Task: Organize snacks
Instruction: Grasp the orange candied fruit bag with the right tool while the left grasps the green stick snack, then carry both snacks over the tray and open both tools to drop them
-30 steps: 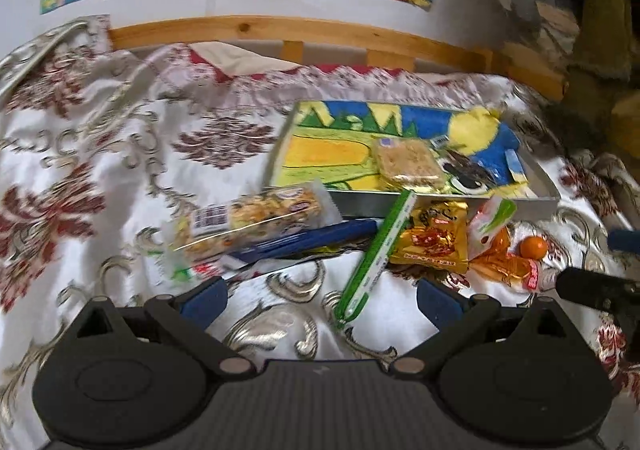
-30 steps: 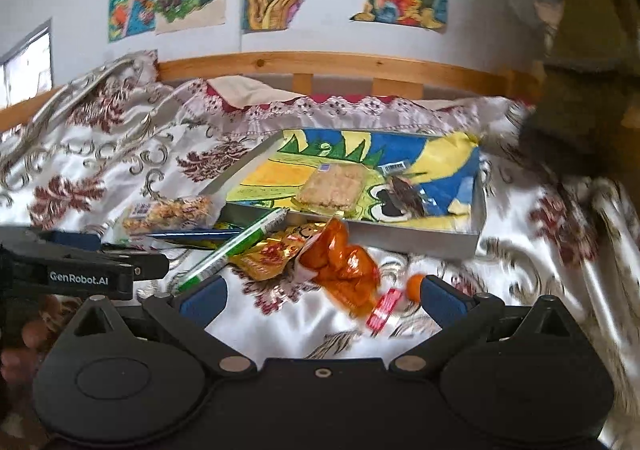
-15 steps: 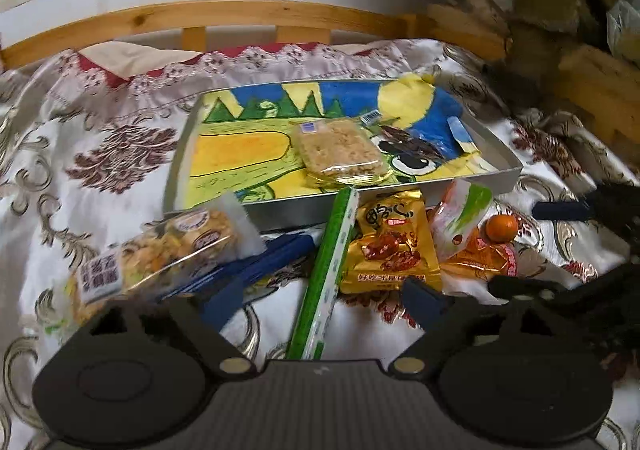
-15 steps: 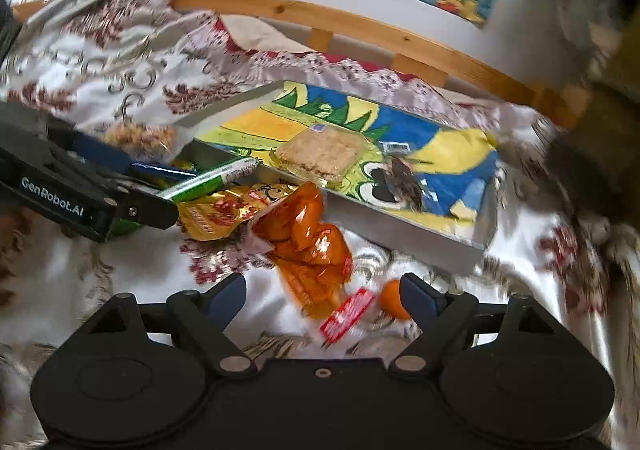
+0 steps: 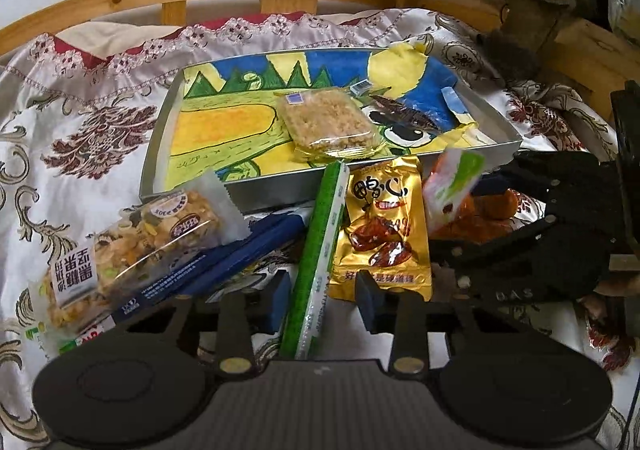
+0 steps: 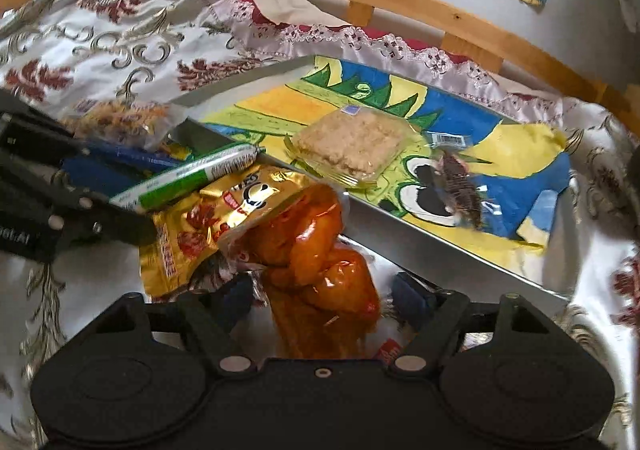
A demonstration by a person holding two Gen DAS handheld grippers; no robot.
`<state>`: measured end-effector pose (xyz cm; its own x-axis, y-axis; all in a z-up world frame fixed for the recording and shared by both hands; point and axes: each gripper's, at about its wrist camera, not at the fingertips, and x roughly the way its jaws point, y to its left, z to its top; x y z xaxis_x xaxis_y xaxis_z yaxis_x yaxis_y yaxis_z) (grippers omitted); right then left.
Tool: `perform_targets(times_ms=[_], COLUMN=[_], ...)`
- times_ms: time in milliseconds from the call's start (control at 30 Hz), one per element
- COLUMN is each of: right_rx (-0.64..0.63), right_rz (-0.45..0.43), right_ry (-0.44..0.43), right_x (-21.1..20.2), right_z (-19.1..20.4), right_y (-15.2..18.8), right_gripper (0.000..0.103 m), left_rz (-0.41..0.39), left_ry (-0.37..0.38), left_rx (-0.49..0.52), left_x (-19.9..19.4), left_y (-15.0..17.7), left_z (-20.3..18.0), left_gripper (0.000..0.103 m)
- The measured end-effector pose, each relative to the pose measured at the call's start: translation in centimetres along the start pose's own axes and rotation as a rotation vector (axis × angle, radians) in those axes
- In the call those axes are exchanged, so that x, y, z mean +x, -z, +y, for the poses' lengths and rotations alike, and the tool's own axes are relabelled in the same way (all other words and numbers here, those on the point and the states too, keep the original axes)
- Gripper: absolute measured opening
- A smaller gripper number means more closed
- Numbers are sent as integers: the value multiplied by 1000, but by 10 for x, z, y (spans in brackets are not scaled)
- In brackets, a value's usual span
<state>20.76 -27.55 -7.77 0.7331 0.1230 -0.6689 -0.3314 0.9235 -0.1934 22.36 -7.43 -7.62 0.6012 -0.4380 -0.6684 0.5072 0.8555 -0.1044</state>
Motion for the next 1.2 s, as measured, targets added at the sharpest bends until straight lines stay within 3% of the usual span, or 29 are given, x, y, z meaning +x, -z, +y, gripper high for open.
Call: perform_targets(times_ms=[33,133,267,467,700,900,1200], right_rx=[16,43,93,129,231,229,269], right_rz=[-4,-7,-6,0,33,30,2], right_ry=[-7,-16,-13,20,52,60,85], right_x=[0,-3,-10,-36,-65,-72,-101], right_z=[0,0,4,16,20,29,37], right_y=[0,0,2,6,21,24,26], right_gripper=[66,60,58,57,57,57,57], left_rz=[3,12,41,108,103,111,148], left_ry=[-4,-17,-4,6,4,-13,38], left_rx=[-6,-17,-58,-148,-182,-199,-379], left_x=[0,0,-4,-6,0,-6,-34], left_y=[0,1,3,3,7,10,29], left_z=[0,1,3,3,5,-1,-6], left_gripper=[34,23,20,20,26,20,18])
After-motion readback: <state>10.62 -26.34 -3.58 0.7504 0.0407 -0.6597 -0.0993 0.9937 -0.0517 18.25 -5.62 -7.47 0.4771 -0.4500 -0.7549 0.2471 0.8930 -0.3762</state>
